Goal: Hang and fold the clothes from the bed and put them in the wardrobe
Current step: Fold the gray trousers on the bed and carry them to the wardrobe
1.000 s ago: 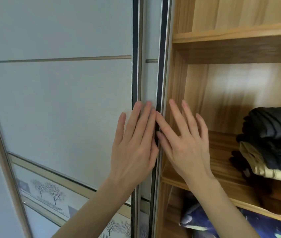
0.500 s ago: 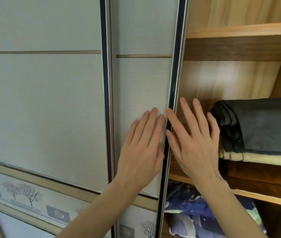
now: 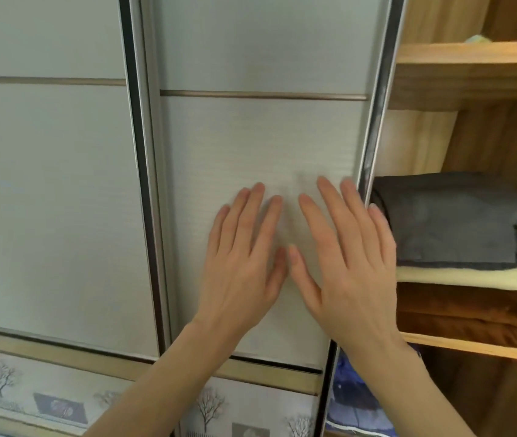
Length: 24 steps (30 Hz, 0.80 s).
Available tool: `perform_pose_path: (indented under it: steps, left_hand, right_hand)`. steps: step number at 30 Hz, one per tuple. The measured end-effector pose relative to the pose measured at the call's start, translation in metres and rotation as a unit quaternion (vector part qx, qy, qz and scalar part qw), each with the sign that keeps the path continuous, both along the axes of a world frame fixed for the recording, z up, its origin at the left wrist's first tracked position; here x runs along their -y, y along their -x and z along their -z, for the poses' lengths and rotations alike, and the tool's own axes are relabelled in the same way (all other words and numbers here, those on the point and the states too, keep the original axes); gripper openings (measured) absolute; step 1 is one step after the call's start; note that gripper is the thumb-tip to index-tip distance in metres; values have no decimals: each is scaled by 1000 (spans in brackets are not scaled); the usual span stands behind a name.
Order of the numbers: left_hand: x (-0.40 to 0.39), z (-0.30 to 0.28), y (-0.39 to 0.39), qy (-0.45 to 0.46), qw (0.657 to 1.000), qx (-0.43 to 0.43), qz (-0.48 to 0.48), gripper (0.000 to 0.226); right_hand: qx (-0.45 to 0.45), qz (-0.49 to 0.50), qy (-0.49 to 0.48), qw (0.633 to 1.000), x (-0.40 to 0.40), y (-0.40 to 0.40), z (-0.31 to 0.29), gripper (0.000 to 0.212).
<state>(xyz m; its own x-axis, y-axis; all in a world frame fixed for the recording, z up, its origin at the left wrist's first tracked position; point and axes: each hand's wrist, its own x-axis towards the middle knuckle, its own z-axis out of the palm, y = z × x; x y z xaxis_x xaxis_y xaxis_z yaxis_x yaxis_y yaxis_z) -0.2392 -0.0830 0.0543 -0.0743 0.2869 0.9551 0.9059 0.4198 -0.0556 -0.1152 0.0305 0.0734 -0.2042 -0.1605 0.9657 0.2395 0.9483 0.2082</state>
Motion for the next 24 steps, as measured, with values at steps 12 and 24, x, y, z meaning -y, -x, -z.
perform_pose_path:
  steps: [12,24]
  left_hand:
    - [-3,8,13,-31,999,3,-28,62]
    - [-51,16,-18,-31,999,-13,2,61]
  right_hand:
    - [81,74,94,990,-3,14,22,65]
    - [64,136,76,986,-57,-20,29,73]
